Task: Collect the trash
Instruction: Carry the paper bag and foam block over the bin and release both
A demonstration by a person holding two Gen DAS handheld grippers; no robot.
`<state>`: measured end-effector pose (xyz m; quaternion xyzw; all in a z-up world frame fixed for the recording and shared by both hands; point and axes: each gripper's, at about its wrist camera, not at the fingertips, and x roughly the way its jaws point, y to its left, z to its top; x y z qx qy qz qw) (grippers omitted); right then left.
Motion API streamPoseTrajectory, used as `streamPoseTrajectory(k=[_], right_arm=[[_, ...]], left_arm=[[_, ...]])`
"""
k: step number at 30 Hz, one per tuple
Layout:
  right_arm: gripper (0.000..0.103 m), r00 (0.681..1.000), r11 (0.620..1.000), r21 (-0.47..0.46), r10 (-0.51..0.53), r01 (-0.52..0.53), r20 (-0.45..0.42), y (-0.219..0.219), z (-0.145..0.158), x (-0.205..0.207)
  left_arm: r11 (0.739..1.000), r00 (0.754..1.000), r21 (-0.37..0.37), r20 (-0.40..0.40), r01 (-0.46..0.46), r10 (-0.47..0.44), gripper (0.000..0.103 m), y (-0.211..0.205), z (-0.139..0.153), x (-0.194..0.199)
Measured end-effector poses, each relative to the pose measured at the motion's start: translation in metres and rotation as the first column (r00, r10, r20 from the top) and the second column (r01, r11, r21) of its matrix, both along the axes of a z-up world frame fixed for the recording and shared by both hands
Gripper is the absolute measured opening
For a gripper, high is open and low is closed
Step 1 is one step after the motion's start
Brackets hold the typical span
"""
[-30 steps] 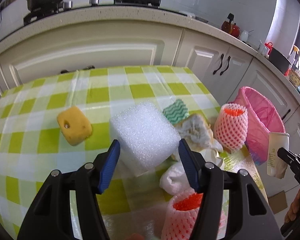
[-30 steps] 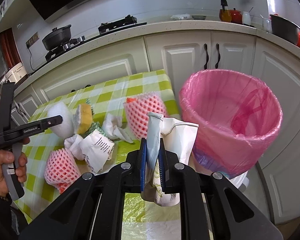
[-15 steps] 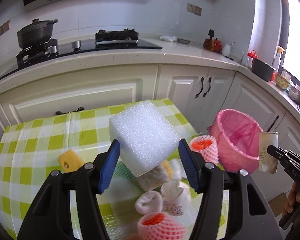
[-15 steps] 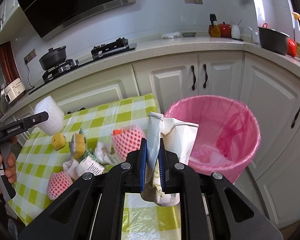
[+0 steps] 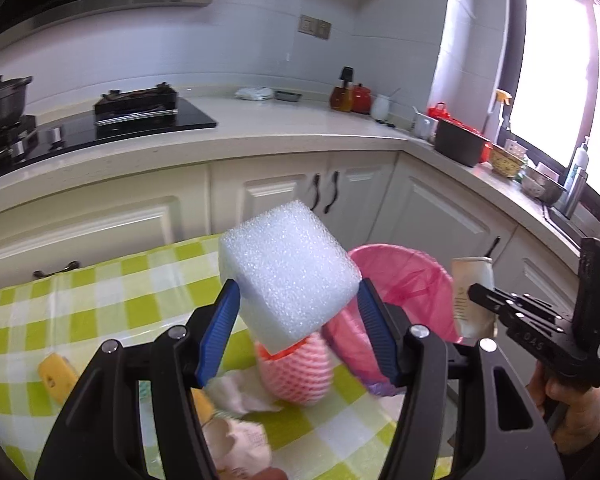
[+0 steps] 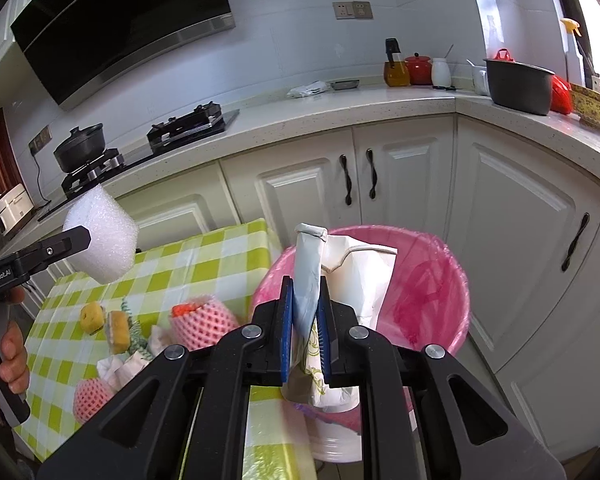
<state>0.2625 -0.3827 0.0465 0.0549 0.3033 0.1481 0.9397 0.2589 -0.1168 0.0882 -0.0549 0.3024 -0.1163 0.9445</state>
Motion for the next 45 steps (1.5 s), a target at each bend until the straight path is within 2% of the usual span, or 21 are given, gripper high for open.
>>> streamPoseTrajectory(k=[10,21,22,24,25,28,30,35,38,41,45], right_arm=[[0.013,1.0,1.0,0.018,-0.021,0.021,-0.015,-0.026,-0.005,0.033],[0.014,0.998,0.998,0.024,-0.05,0.051,-0.035,-0.045,-0.012,0.06],[0.014,0.998,0.998,0.016,-0.053,0.054,-0.035,-0.045,-0.012,0.062],[0.016,0.997,0.998,0.006,-0.061,0.061,-0.04,-0.044,-0.013,0.065],[0.016,0.997,0.998,0.003,-0.065,0.066,-0.041,-0.044,-0.013,0.065],[0.026,0.997,0.997,-0.009,-0.072,0.072,-0.037,-0.044,-0.014,0.064],[0.036,0.997,0.997,-0.012,-0.074,0.074,-0.035,-0.045,-0.015,0.064],[0.037,0.996,0.996,-0.013,-0.089,0.088,-0.031,-0.045,-0.016,0.056],[0.05,0.995,0.996,-0.016,-0.092,0.091,-0.024,-0.043,-0.016,0.049],[0.052,0.996,0.995,-0.018,-0.094,0.093,-0.012,-0.039,-0.014,0.037],[0.061,0.996,0.996,-0.014,-0.087,0.088,0.007,-0.032,-0.011,0.018]], left_arm=[[0.988,0.988,-0.05,-0.03,0.148,-0.149,0.059,-0.075,-0.007,0.052],[0.979,0.976,-0.075,-0.088,0.191,-0.198,0.061,-0.111,-0.028,0.09],[0.978,0.976,-0.077,-0.092,0.192,-0.198,0.063,-0.112,-0.029,0.091],[0.98,0.976,-0.075,-0.1,0.185,-0.192,0.074,-0.113,-0.031,0.094],[0.98,0.976,-0.076,-0.1,0.184,-0.191,0.075,-0.112,-0.032,0.094],[0.981,0.977,-0.077,-0.099,0.179,-0.186,0.075,-0.111,-0.033,0.095],[0.982,0.979,-0.083,-0.097,0.172,-0.18,0.075,-0.106,-0.032,0.093],[0.986,0.984,-0.077,-0.085,0.151,-0.157,0.075,-0.093,-0.03,0.081],[0.987,0.987,-0.081,-0.075,0.136,-0.142,0.075,-0.081,-0.028,0.07],[0.99,0.99,-0.074,-0.066,0.116,-0.121,0.075,-0.069,-0.027,0.058],[0.995,0.996,-0.06,-0.047,0.079,-0.082,0.075,-0.045,-0.022,0.036]])
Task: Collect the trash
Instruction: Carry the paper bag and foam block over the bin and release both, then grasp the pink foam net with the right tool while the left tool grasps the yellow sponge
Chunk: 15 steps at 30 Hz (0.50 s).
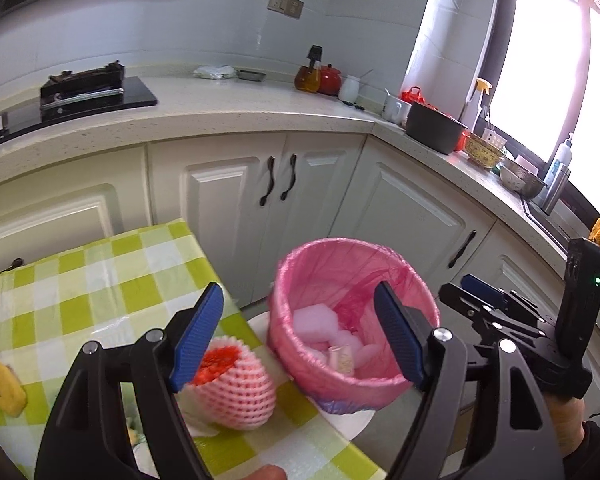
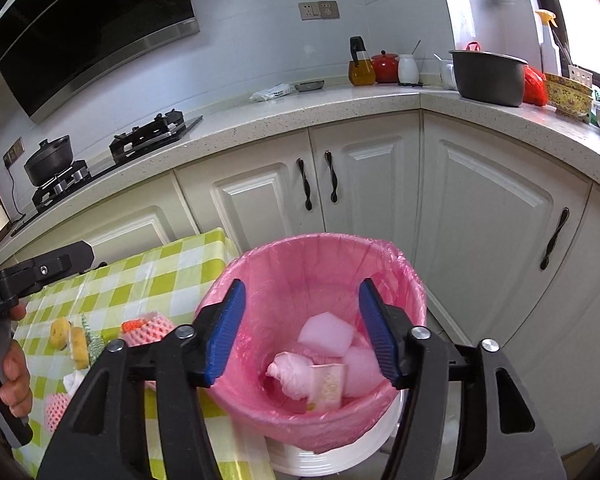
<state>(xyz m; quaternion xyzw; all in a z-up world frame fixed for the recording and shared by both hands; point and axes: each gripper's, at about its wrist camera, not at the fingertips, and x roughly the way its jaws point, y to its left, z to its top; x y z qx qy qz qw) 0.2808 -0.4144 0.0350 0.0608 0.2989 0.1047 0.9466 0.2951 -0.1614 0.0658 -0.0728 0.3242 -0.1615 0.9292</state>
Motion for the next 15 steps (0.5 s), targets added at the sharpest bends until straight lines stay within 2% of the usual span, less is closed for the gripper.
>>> streamPoseTrajectory(k=[4,8,12,15], right_arm=[[0.062,1.0,1.0,0.006,0.016,-0.016,0.009,0.012,0.001,-0.021],[0.068,0.999,0.999,0.0,0.041,-0.041,0.013,0.029,0.001,-0.041],[0.073,0.997,0.997,0.002,0.076,-0.076,0.001,0.049,-0.005,-0.06],[0.073,0.995,0.995,0.005,0.102,-0.102,-0.01,0.066,-0.013,-0.076]], left_arm=[[0.999,0.999,0.016,0.028,-0.045,0.044,0.077,0.029,0.008,-0.023],[0.994,0.994,0.027,0.053,-0.102,0.1,0.079,0.064,0.014,-0.053],[0.987,0.986,0.053,0.067,-0.154,0.151,0.081,0.096,0.012,-0.082],[0.978,0.978,0.04,0.054,-0.203,0.201,0.082,0.126,0.006,-0.105]])
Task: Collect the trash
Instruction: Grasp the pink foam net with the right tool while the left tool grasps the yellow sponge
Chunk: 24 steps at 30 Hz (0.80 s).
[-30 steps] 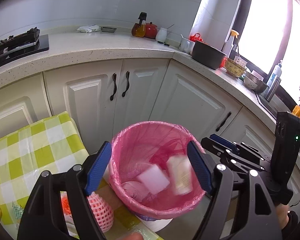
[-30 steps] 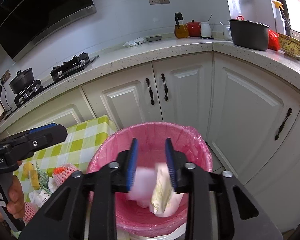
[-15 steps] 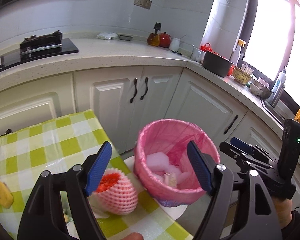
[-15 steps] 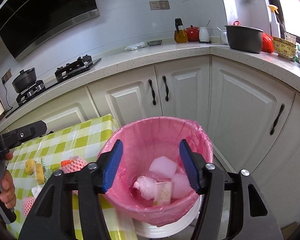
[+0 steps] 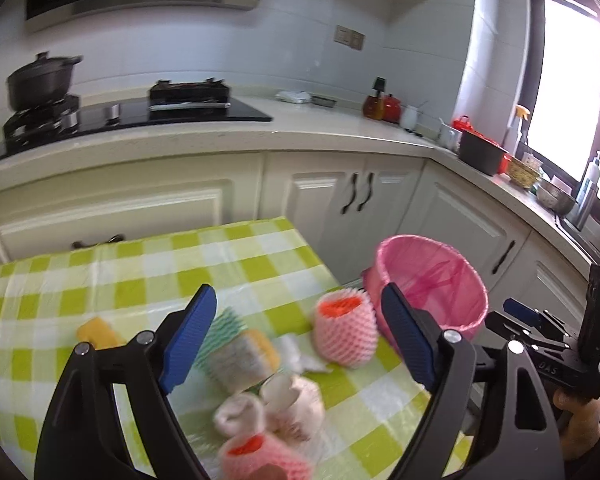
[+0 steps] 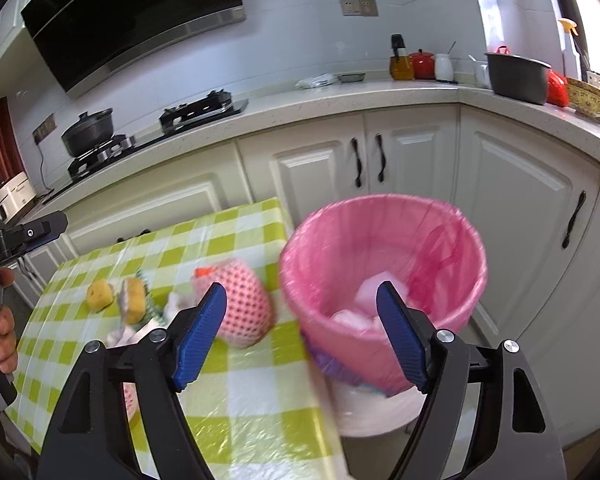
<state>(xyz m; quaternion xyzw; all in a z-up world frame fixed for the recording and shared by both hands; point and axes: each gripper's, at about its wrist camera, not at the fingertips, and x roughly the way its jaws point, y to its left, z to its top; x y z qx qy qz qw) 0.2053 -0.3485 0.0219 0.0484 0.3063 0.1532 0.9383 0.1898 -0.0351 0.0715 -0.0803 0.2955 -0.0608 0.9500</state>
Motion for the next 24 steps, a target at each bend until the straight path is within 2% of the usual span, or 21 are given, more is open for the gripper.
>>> streamPoseTrajectory(k=[6,12,17,24], right_arm=[[0.076,0.998,0.998,-0.014,0.056,-0.056,-0.032,0.031,-0.017,-0.025],[0.079,0.995,0.996,-0.038,0.083,-0.085,-0.058,0.059,-0.032,-0.032],[0.08,0.995,0.994,-0.066,0.086,-0.089,-0.051,0.08,-0.036,-0.023],[0.08,0.996,0.992,-0.108,0.062,-0.069,-0.069,0.108,-0.048,0.009]], left_arm=[[0.996,0.996,0.006,-0.026,-0.09,0.09,0.085,0.054,-0.019,-0.047],[0.986,0.984,-0.006,-0.064,-0.169,0.169,0.085,0.099,-0.042,-0.074],[0.975,0.971,-0.019,-0.093,-0.221,0.218,0.085,0.129,-0.058,-0.08],[0.967,0.959,-0.025,-0.137,-0.253,0.248,0.085,0.147,-0.078,-0.061]])
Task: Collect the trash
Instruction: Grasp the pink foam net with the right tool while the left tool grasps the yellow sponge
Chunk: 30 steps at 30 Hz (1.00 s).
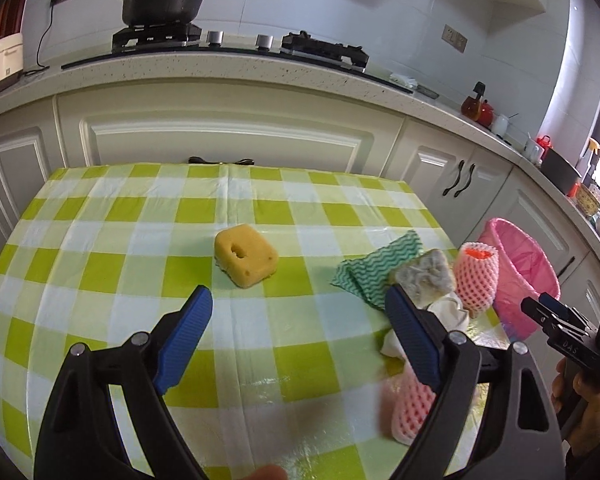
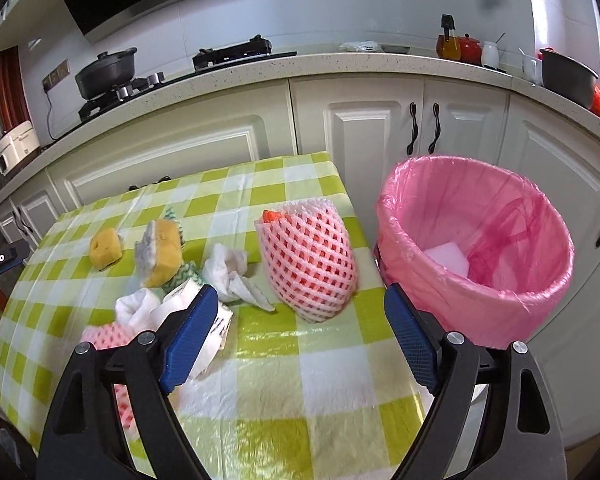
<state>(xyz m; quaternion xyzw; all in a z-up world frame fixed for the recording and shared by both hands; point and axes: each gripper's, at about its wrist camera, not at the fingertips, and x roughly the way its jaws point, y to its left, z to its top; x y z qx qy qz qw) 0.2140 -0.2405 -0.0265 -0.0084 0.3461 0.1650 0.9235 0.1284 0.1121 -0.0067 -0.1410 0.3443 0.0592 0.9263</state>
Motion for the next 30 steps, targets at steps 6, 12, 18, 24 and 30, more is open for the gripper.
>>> streamPoseTrajectory(k=[6,12,18,24,30], right_arm=[[0.08,0.999,0.999,-0.015,-0.032,0.031,-0.029,0.018,-0.016,0.03],[0.08,0.996,0.998,-0.014,-0.067,0.067,-0.059,0.022,-0.027,0.054],[0.079,0.994,0.997,-0.015,-0.078,0.077,-0.078,0.027,-0.032,0.068],[0.073,0.992,0.996,-0.028,-0.083,0.081,-0.09,0.033,-0.035,0.078],[0.069,0.992,0.996,-0.05,-0.079,0.075,-0.097,0.04,-0.04,0.083]], left_arm=[[1.0,0.998,-0.006,-0.051,-0.028,0.027,0.085,0.013,-0.021,0.033],[0.996,0.989,-0.01,-0.122,-0.084,0.082,0.085,0.032,-0.046,0.072],[0.993,0.973,0.004,-0.197,-0.121,0.119,0.085,0.041,-0.07,0.106],[0.99,0.958,0.05,-0.251,-0.133,0.142,0.085,0.042,-0.084,0.13],[0.989,0.95,0.068,-0.277,-0.13,0.144,0.076,0.044,-0.092,0.139]])
